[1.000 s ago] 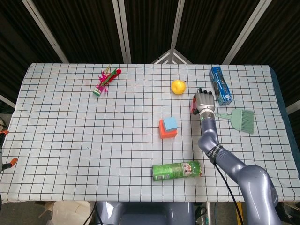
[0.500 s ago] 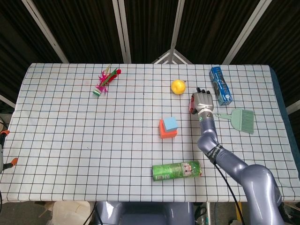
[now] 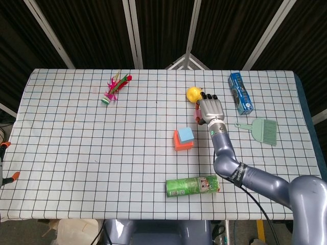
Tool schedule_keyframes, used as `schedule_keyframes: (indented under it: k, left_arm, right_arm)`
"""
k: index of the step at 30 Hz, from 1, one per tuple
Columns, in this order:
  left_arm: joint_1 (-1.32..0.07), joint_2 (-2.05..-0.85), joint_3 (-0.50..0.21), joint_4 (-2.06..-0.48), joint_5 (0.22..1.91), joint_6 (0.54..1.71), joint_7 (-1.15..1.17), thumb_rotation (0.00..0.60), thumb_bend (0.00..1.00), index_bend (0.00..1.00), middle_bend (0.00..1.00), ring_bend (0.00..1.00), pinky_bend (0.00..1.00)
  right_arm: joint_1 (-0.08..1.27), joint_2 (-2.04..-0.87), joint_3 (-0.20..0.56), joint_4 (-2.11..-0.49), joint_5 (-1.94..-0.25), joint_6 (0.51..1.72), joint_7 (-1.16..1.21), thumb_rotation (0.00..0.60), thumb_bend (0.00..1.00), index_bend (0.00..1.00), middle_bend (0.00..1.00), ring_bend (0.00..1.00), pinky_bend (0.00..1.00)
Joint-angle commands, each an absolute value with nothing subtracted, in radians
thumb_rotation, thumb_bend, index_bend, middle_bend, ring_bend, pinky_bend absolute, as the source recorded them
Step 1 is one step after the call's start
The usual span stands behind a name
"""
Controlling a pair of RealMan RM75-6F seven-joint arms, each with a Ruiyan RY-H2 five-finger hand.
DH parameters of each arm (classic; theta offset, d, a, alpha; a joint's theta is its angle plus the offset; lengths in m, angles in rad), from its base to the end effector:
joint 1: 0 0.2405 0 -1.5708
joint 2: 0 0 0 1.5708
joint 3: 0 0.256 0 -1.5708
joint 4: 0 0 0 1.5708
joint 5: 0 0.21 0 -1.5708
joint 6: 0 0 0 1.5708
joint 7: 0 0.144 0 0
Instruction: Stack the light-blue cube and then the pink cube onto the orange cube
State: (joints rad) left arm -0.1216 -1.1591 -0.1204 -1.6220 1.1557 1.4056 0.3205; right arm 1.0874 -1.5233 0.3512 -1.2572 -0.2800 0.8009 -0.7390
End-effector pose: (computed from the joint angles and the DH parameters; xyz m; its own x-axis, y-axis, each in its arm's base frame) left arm -0.3419 0.2004 0.1604 0.5659 0.0862 0.8199 0.7783 0.2723 -0.5658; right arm -0.1081 -0.4594 0.0235 0.4319 -0.3281 0.8401 -0.8951 -0.0419 0.4438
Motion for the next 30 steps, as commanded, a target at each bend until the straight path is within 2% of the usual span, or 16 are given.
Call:
schedule_keyframes:
  k: [1, 6, 15, 20, 30]
  left_arm:
    - [-0.121, -1.156, -0.116, -1.625, 1.164, 1.404, 0.314, 0.6, 0.2, 0.16, 0.01, 0.0, 0.02]
    - [-0.12, -1.152, -0.111, -1.63, 1.177, 1.405, 0.305, 0.6, 0.2, 0.16, 0.01, 0.0, 0.02]
    - [-0.113, -1.14, -0.109, -1.632, 1.186, 1.409, 0.279, 0.6, 0.2, 0.16, 0.01, 0.0, 0.02]
    - [-0.115, -1.137, -0.108, -1.632, 1.189, 1.4, 0.271, 0.6, 0.2, 0.16, 0.01, 0.0, 0.02]
    - [-0.118, -1.139, -0.107, -1.632, 1.189, 1.395, 0.272, 0.6, 0.2, 0.16, 0.01, 0.0, 0.02]
  right_arm:
    - [1.064, -1.363, 0.351, -1.525, -0.348, 0.928, -0.759, 0.6, 0.45, 0.45, 0.08, 0.1, 0.09]
    - [1.065, -1.249, 0.363, -1.723, -0.351, 1.003, -0.785, 0.6, 0.45, 0.44, 0.08, 0.1, 0.09]
    - [1.104, -1.126, 0.388, -1.896, -0.258, 1.096, -0.834, 0.6, 0.45, 0.45, 0.08, 0.1, 0.09]
    - [1.099, -1.102, 0.378, -1.962, -0.239, 1.131, -0.813, 0.6, 0.45, 0.45, 0.08, 0.1, 0.09]
    - [1.087, -1.126, 0.331, -1.989, -0.275, 1.154, -0.777, 0.6, 0.45, 0.45, 0.08, 0.1, 0.09]
